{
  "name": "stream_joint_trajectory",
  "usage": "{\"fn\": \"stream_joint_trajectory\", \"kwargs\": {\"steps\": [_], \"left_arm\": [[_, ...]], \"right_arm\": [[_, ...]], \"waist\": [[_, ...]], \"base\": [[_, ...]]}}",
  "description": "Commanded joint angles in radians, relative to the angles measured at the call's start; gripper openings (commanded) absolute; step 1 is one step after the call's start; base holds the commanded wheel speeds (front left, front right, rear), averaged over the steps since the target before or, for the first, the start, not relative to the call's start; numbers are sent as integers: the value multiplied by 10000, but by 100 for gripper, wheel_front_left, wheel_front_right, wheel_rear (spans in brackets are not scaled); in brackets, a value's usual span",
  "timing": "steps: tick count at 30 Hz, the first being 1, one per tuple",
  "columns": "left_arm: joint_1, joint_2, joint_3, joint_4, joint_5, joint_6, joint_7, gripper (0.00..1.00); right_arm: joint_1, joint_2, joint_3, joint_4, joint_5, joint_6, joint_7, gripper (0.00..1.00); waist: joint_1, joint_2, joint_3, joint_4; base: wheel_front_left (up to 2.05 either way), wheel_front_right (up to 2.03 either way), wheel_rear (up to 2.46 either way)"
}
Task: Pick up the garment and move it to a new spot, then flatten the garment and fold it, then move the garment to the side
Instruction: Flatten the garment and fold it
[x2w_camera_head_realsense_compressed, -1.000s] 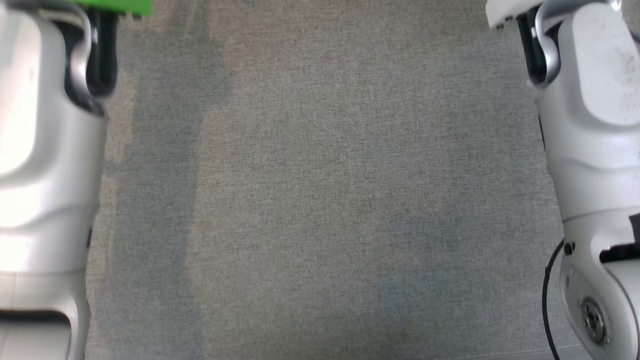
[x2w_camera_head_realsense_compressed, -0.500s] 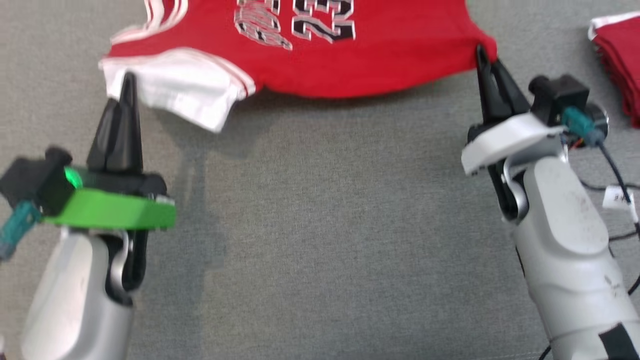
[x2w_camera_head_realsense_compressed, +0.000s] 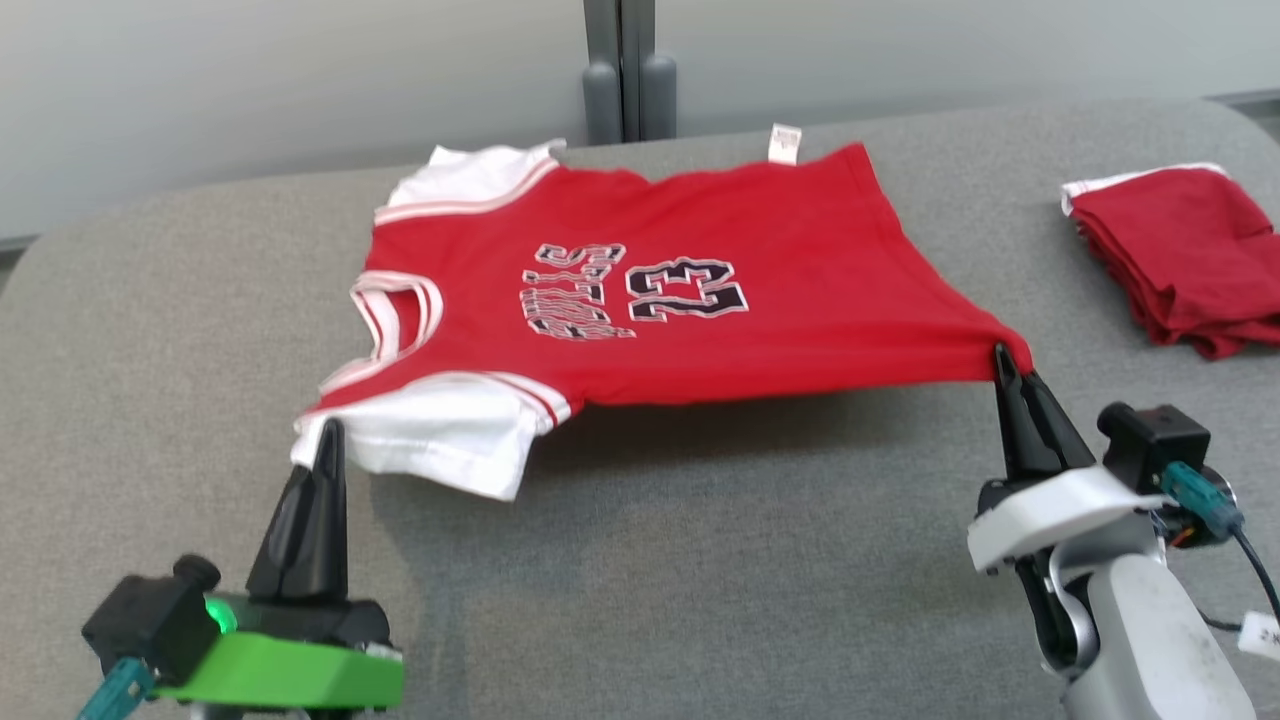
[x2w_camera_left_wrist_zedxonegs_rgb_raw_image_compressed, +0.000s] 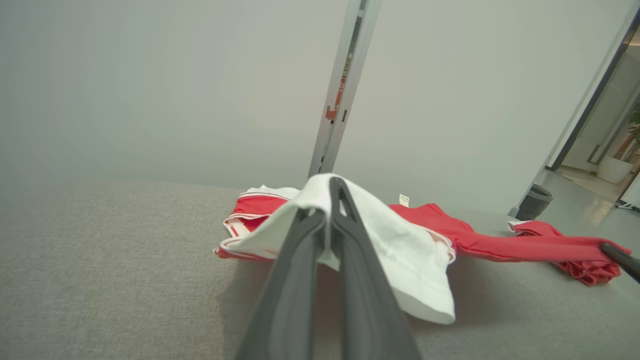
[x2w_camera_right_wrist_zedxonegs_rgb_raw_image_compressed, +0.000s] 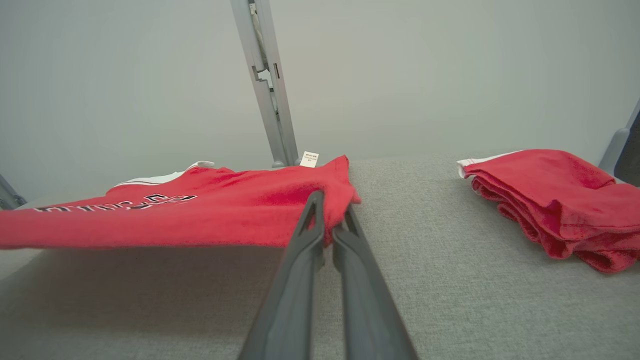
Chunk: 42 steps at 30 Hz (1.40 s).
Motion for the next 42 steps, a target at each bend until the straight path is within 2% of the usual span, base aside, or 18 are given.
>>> {"fn": "stream_joint_trajectory", "kwargs": {"steps": [1, 9, 14, 27, 35, 42], "left_arm": [[338, 63, 36, -207, -34, 104, 45, 0], [1967, 241, -12, -1622, -92, 636, 628, 0], [2508, 288, -116, -1522, -121, 702, 746, 0], [1472, 64, -615, 706, -558, 71, 717, 0], [-411, 174, -1124, 2063, -235, -290, 525, 0], [-2517, -123, -1468, 4065, -6, -409, 18, 0]], "right_arm": [[344, -38, -52, -282, 62, -11, 123, 0], [2265, -40, -237, -2348, 410, -11, 1422, 0], [2927, -38, -322, -2720, 464, -11, 2125, 0], [2354, -37, -189, -1090, 509, -11, 2573, 0], [1288, -37, -202, -56, 572, -11, 2766, 0], [14, -39, -423, 1192, 758, -11, 2302, 0]], "waist": [[1, 0, -651, 49], [1, 0, -874, 16], [1, 0, -831, -42], [1, 0, -566, 31], [1, 0, -267, 123], [1, 0, -20, 115]], "base": [[0, 0, 0], [0, 0, 0], [0, 0, 0], [0, 0, 0], [0, 0, 0], [0, 0, 0]]}}
